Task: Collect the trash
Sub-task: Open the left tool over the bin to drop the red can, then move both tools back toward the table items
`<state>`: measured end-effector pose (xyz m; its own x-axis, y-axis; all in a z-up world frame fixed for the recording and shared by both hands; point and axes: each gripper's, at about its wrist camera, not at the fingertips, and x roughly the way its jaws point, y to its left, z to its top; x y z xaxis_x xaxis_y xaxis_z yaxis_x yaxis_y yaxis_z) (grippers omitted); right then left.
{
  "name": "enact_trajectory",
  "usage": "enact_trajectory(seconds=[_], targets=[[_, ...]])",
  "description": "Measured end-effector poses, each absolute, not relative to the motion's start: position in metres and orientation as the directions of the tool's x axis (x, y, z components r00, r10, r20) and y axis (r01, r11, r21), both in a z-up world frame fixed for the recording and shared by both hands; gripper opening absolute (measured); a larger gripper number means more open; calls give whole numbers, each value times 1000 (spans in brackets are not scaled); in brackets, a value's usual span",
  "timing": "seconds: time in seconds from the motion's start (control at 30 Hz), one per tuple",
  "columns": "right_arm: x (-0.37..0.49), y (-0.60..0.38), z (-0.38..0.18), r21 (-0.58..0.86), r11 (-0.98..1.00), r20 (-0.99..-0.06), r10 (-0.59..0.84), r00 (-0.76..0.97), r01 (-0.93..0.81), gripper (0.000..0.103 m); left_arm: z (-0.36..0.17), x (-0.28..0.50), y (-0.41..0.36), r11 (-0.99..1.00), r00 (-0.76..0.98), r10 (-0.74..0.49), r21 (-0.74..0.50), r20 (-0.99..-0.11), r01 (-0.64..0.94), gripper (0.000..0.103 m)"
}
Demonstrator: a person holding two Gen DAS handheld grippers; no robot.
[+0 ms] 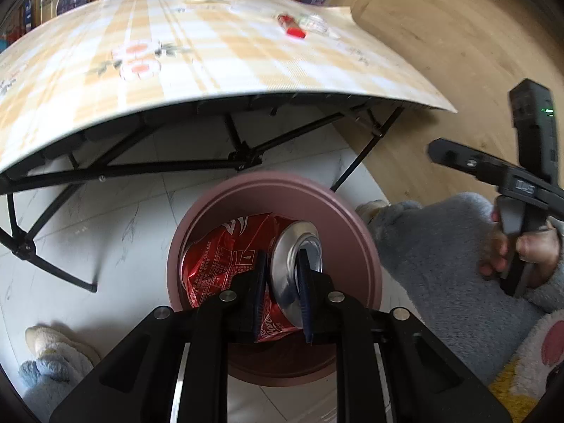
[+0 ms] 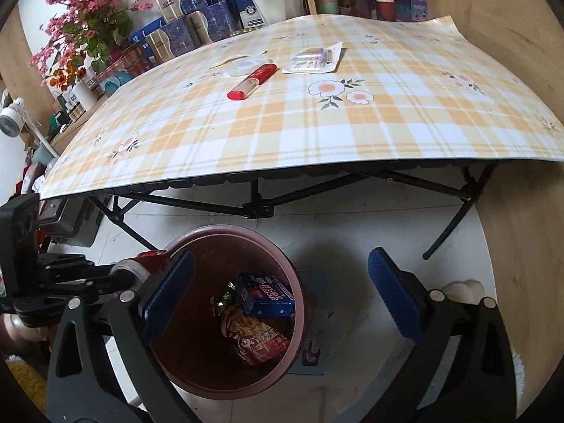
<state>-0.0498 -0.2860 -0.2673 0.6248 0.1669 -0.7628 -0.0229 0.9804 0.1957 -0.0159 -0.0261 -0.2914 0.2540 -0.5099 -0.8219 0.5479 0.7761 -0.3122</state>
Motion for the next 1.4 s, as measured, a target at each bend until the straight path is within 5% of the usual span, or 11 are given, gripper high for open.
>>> enact_trajectory(seconds=[0.17,0.2,0.33,0.5,1.4], targets=[[-52,-288,-266,200,979,-756,171,632,-26,97,-308,-16,-31,785,202,-471,-303,-859,540,17],[-53,-290,-266,205,979,-755,172,633,-22,97,-308,-16,-31,786,201,-469,-303,-860,539,23],[-53,-291,-265,218,976,-751,178,635,-17,97,-299,-16,-28,800,258,-466,-278,-846,532,77],[-53,-290,-265,219,975,-752,182,634,-20,97,-282,-17,-18,834,361,-443,-230,-821,501,89],[-30,-304,-236,171,984,-753,92,652,59,97,-210,-18,45,978,736,-199,-87,-648,188,97]])
